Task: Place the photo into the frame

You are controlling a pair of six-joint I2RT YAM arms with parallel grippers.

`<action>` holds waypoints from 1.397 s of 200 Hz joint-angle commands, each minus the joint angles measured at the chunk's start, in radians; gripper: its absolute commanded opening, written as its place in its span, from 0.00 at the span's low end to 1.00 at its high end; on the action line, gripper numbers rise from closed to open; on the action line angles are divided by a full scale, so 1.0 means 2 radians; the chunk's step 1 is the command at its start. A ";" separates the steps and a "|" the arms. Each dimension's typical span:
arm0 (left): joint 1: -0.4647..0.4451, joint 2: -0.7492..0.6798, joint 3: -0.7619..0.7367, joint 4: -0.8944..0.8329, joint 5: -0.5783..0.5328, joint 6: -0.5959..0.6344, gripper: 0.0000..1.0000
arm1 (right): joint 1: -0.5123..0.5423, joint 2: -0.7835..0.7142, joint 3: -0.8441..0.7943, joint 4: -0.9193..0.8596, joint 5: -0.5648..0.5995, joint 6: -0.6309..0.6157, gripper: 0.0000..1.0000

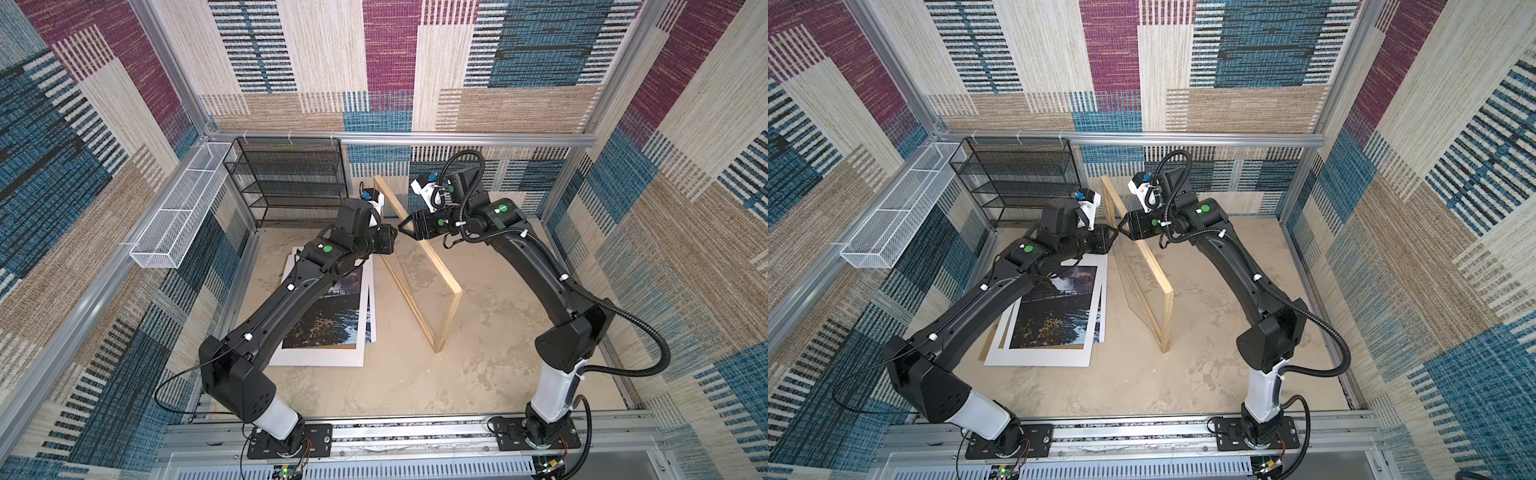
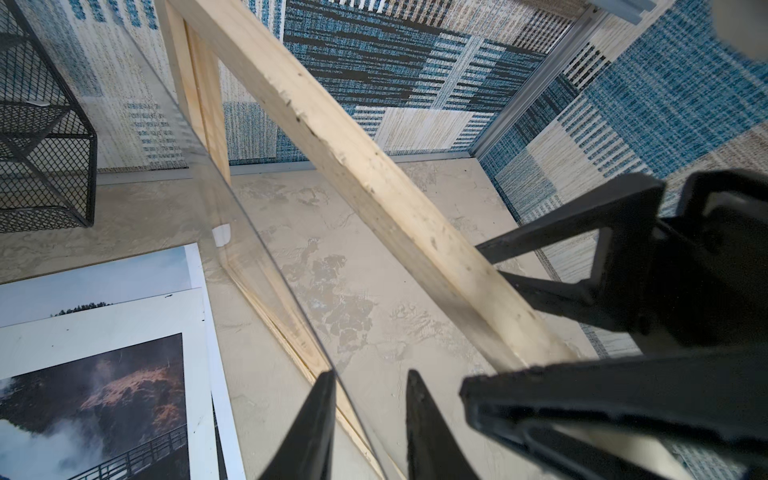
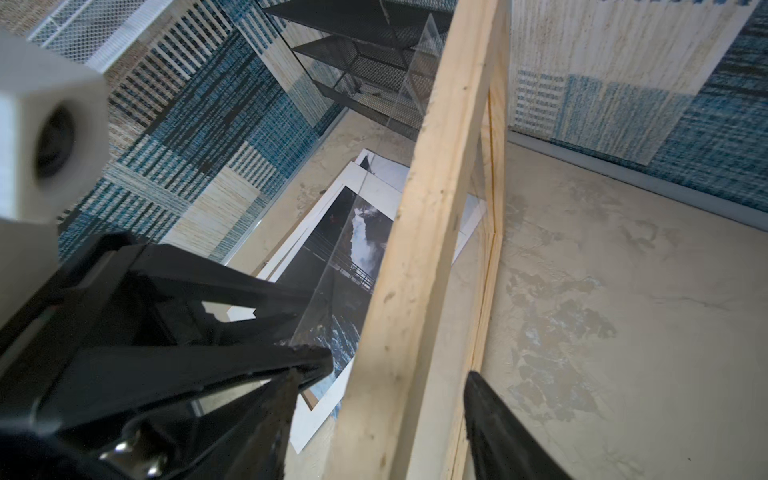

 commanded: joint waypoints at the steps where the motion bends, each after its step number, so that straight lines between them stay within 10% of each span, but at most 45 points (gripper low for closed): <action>1: 0.000 0.002 0.004 -0.015 -0.005 -0.001 0.26 | 0.004 0.010 0.019 -0.035 0.072 0.002 0.55; 88: 0.001 0.002 0.026 -0.021 -0.020 -0.003 0.05 | -0.016 -0.015 -0.023 -0.022 0.148 0.011 0.24; 212: 0.002 0.013 0.158 -0.120 -0.044 0.026 0.00 | -0.232 -0.183 -0.444 0.232 -0.051 0.048 0.16; 279: 0.002 0.021 0.180 -0.143 -0.045 0.015 0.00 | -0.256 -0.214 -0.639 0.360 0.025 0.115 0.17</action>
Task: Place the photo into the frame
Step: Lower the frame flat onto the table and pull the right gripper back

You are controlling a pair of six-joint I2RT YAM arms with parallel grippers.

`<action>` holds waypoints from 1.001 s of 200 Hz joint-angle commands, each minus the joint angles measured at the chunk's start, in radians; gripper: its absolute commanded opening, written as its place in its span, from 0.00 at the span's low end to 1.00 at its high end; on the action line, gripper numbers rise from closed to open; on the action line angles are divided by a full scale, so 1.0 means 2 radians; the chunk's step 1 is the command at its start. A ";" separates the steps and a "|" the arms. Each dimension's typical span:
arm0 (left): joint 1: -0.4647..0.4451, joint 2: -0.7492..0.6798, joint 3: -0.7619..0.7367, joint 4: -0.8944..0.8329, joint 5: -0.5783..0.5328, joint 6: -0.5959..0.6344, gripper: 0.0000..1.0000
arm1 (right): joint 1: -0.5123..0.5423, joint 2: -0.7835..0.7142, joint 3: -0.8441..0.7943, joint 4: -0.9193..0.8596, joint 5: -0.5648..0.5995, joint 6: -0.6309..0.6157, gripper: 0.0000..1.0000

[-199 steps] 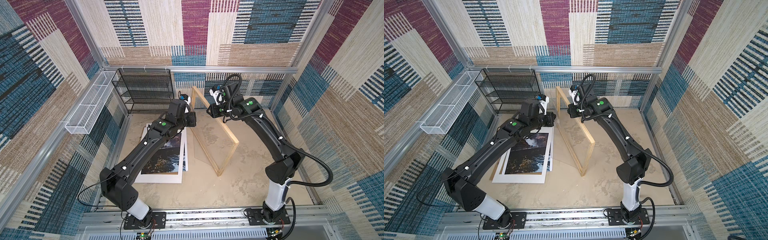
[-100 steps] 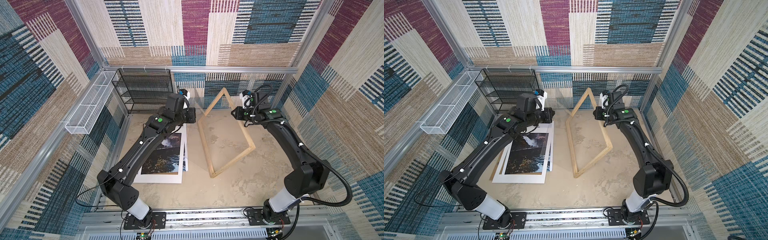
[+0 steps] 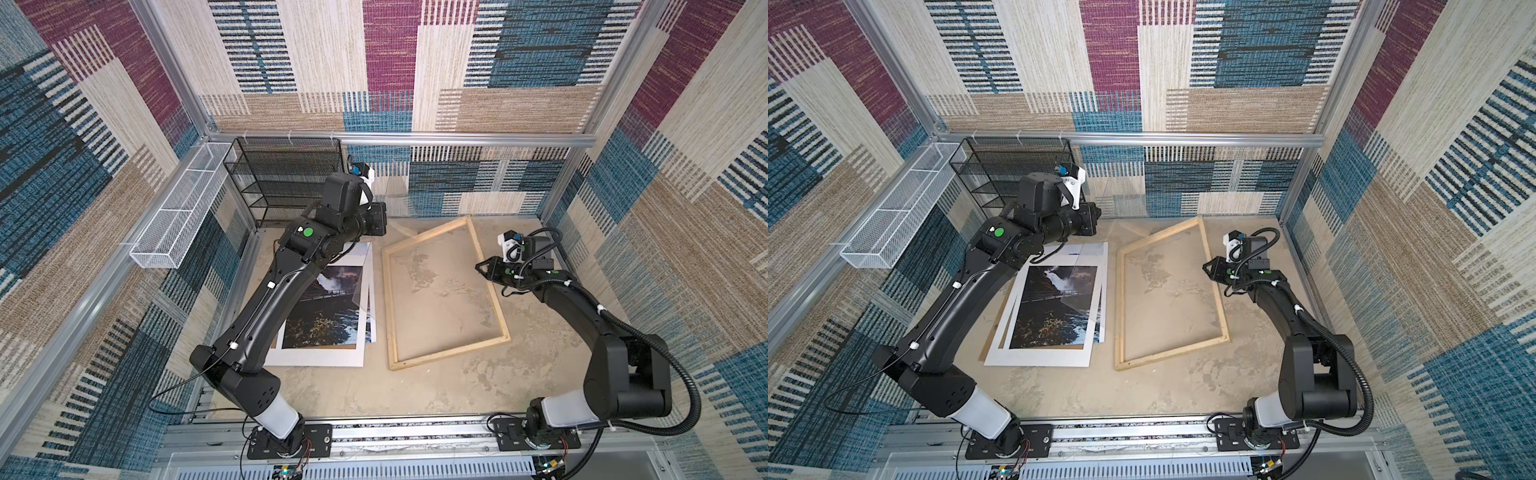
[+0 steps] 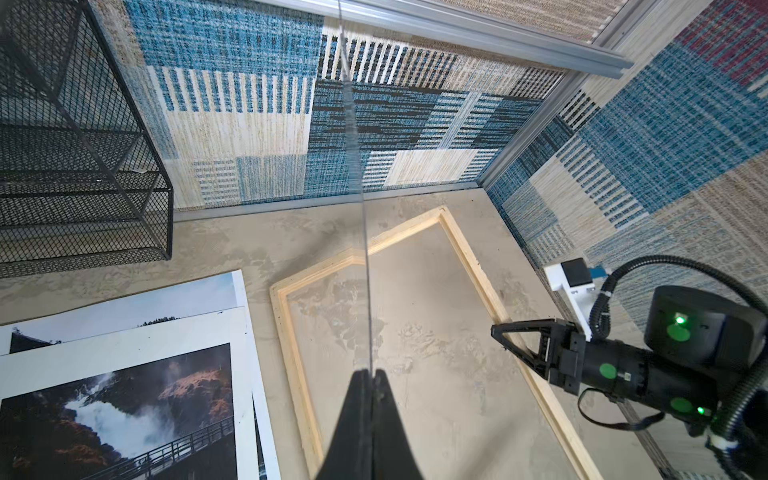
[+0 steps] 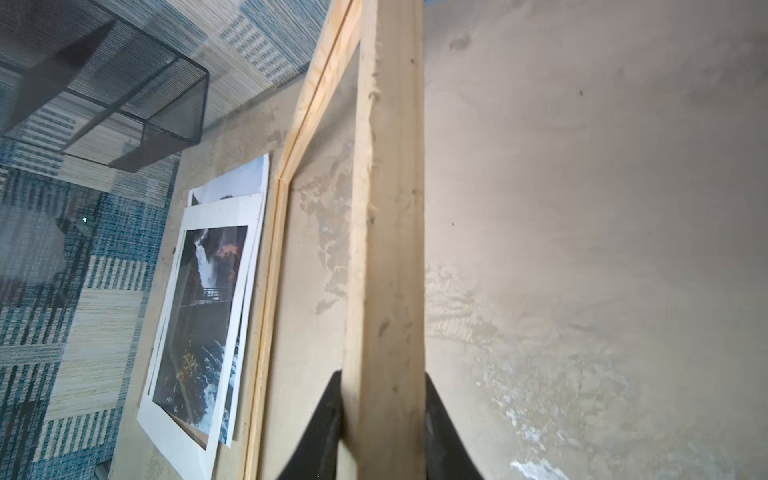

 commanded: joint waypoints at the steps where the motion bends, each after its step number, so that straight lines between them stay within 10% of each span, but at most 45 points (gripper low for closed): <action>1: 0.001 0.002 0.003 0.003 -0.006 0.002 0.00 | -0.002 -0.002 -0.050 0.045 0.077 0.011 0.17; 149: -0.038 0.068 0.062 -0.047 -0.046 0.039 0.00 | -0.034 0.029 -0.098 0.068 0.127 0.003 0.65; 200: -0.095 0.141 0.128 -0.076 -0.130 0.044 0.00 | -0.034 -0.028 -0.063 0.076 -0.019 0.033 0.80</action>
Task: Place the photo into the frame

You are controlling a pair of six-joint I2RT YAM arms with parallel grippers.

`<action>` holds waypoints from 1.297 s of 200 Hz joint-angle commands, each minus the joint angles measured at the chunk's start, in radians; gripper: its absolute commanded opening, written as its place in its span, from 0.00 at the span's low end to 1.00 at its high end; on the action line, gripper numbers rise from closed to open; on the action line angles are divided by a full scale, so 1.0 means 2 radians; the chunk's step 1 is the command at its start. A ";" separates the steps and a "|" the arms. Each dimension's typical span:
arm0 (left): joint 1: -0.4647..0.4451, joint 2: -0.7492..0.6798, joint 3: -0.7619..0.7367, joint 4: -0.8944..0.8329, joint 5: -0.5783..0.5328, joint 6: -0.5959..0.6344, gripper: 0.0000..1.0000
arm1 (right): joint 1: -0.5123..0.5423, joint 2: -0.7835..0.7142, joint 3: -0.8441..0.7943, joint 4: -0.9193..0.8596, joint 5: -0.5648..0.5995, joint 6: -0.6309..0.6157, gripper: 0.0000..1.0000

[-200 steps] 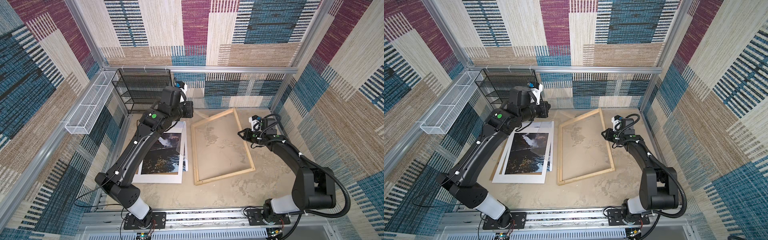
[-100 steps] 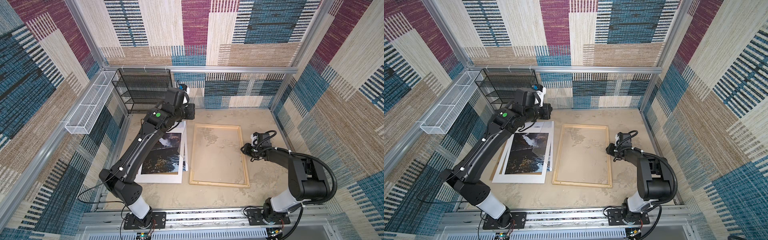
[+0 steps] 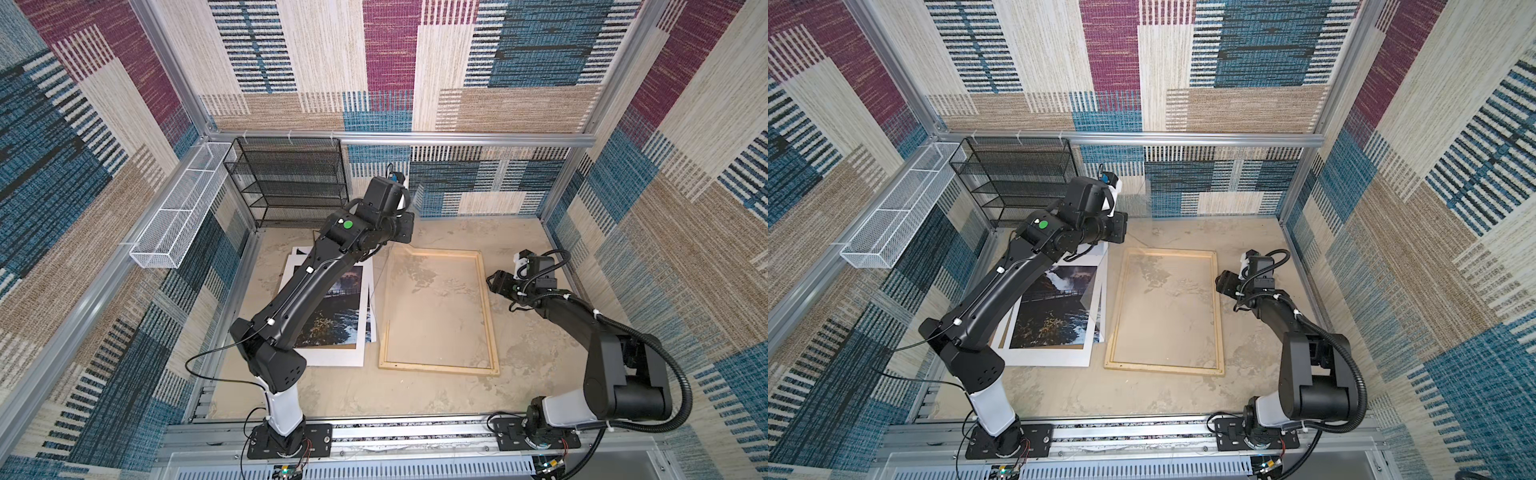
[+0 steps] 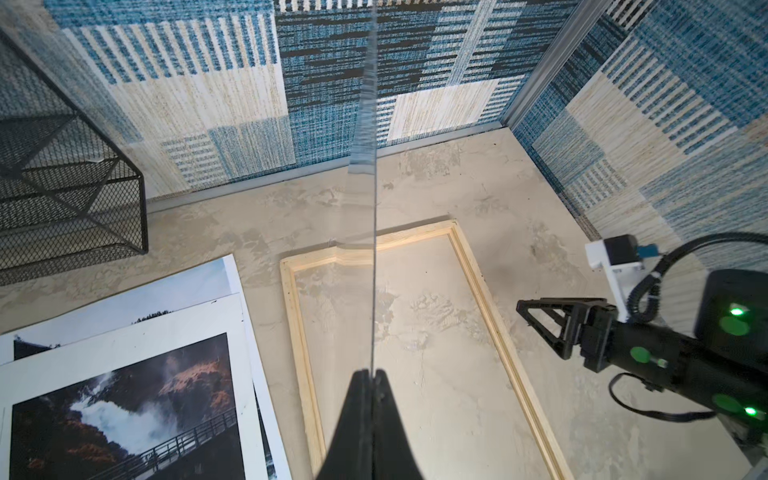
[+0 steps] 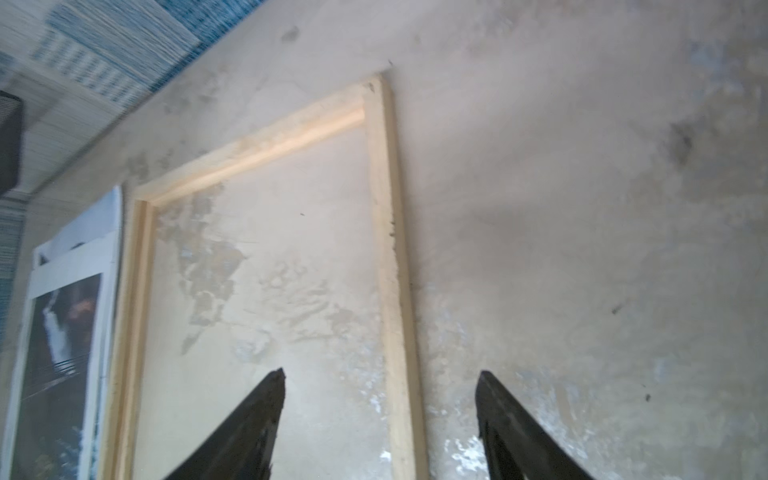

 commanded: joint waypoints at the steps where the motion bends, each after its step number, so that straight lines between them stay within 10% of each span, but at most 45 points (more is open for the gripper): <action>1: -0.022 0.026 0.025 -0.014 -0.063 0.015 0.00 | 0.001 -0.018 0.005 0.015 -0.093 0.026 0.80; 81: -0.055 0.131 0.113 -0.032 -0.033 -0.021 0.00 | -0.010 -0.060 0.033 0.097 -0.280 0.115 0.94; 259: -0.073 0.153 0.127 -0.006 0.050 -0.071 0.00 | -0.004 -0.032 0.099 0.135 -0.291 0.235 0.99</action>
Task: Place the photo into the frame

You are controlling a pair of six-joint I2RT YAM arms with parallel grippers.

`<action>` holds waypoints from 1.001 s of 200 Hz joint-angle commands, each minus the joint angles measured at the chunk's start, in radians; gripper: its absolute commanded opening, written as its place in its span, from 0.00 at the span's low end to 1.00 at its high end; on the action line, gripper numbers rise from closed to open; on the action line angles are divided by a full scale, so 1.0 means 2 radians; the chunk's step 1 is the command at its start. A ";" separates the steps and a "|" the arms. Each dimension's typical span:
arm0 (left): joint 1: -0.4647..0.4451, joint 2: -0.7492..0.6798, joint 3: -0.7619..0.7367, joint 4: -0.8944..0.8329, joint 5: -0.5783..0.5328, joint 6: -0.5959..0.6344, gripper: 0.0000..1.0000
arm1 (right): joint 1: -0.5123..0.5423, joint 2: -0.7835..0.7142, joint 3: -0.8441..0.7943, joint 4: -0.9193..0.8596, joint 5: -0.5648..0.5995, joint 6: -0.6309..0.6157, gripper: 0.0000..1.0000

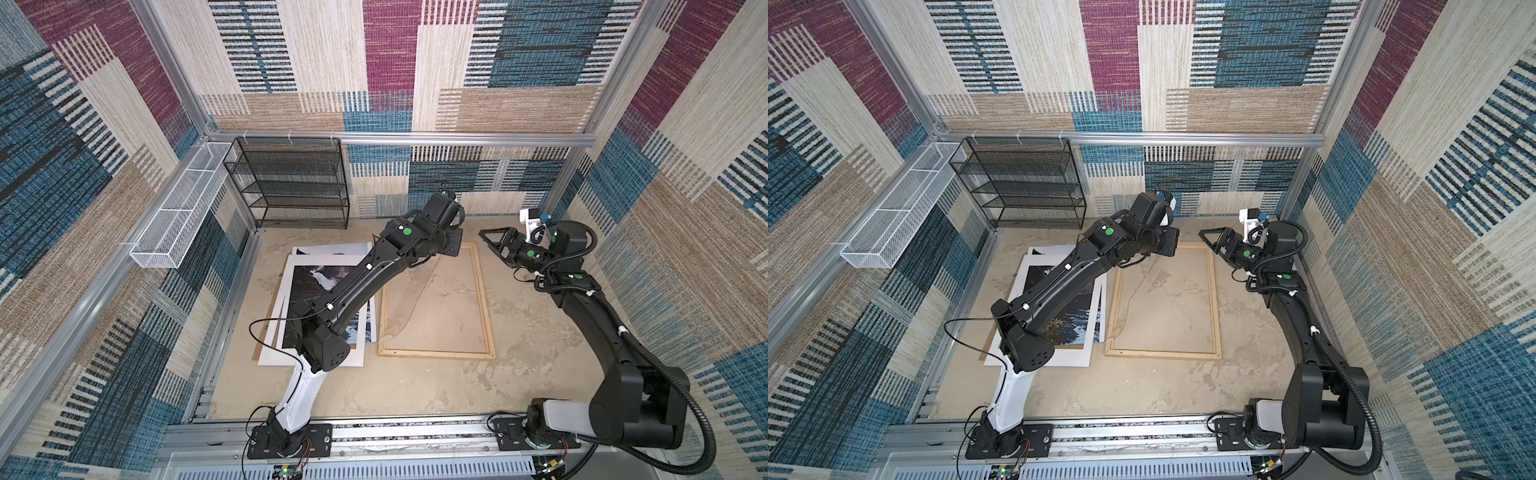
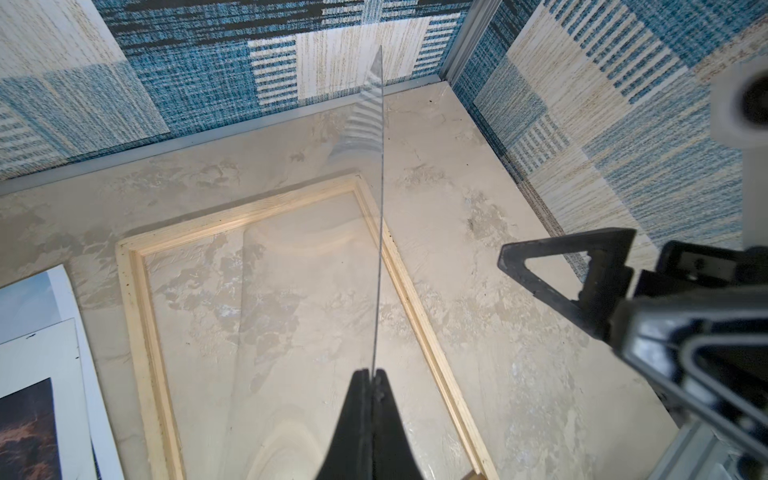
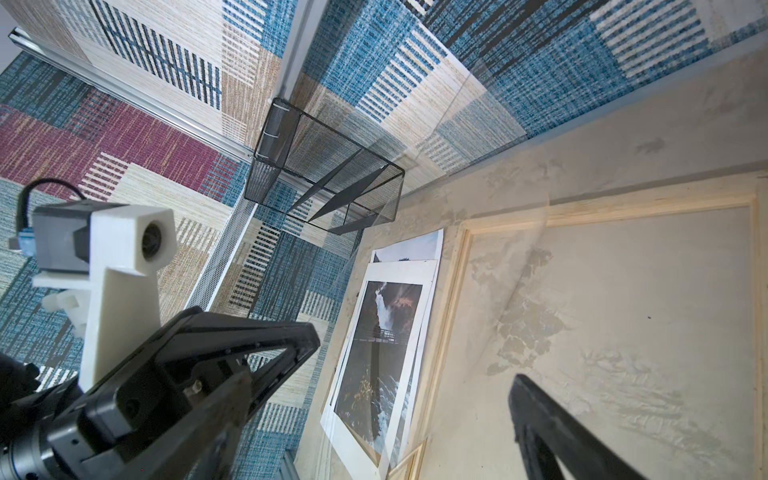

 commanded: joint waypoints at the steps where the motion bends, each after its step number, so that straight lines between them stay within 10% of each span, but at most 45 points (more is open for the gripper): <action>1: -0.001 0.002 -0.001 -0.002 0.018 -0.013 0.00 | 0.004 0.017 -0.002 0.047 -0.014 0.039 0.99; 200: -0.005 -0.026 -0.057 0.040 0.056 -0.015 0.16 | 0.062 0.114 0.087 -0.034 0.051 0.002 0.99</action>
